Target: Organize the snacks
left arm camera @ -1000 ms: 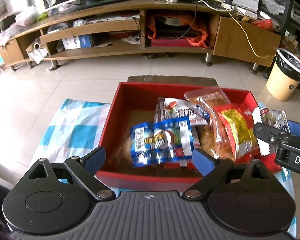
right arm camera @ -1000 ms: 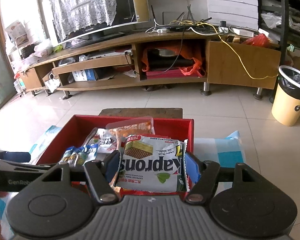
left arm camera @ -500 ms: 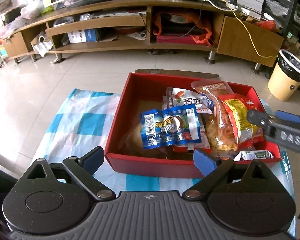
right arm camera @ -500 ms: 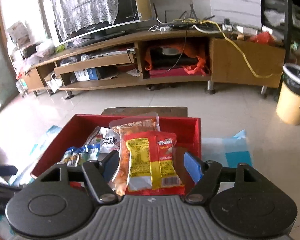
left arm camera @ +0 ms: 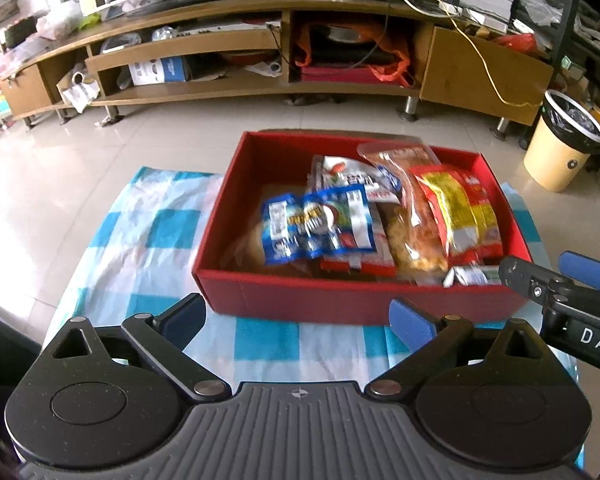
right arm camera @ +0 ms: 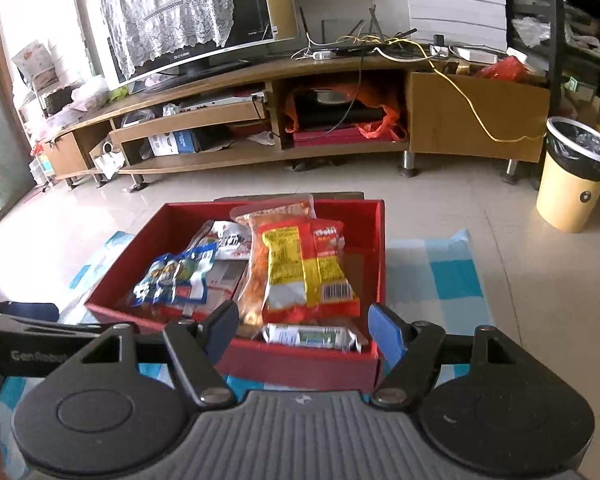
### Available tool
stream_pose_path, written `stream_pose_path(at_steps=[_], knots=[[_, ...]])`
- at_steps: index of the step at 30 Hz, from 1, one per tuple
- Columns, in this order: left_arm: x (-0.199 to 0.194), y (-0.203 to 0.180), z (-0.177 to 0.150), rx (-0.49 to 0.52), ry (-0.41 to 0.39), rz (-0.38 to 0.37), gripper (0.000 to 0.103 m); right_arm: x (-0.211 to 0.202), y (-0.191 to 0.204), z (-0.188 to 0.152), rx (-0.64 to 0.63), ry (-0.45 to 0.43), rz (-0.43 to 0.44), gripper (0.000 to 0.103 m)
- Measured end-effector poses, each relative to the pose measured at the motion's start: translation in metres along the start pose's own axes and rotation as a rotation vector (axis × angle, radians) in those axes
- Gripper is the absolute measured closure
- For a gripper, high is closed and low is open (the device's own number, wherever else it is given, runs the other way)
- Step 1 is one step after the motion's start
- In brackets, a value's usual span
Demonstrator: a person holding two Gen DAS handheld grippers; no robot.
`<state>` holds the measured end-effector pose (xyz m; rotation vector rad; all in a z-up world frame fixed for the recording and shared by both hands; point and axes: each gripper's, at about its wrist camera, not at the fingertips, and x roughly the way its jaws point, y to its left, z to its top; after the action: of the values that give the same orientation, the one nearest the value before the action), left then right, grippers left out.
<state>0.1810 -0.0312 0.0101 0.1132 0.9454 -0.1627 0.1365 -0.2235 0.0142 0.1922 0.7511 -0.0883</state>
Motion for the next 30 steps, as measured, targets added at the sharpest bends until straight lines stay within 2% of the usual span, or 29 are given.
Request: stream_pose_path(at_steps=[13,30], knots=[[-0.023,-0.01,-0.026,0.017,-0.007,-0.037,0.001,-0.039,0.002,-0.03,0.013,-0.018,-0.006,0.034],[-0.04,-0.012,-0.049,0.008,0.002,-0.05,0.0,-0.065,0.002,-0.051,0.045,-0.022,-0.004,0.034]])
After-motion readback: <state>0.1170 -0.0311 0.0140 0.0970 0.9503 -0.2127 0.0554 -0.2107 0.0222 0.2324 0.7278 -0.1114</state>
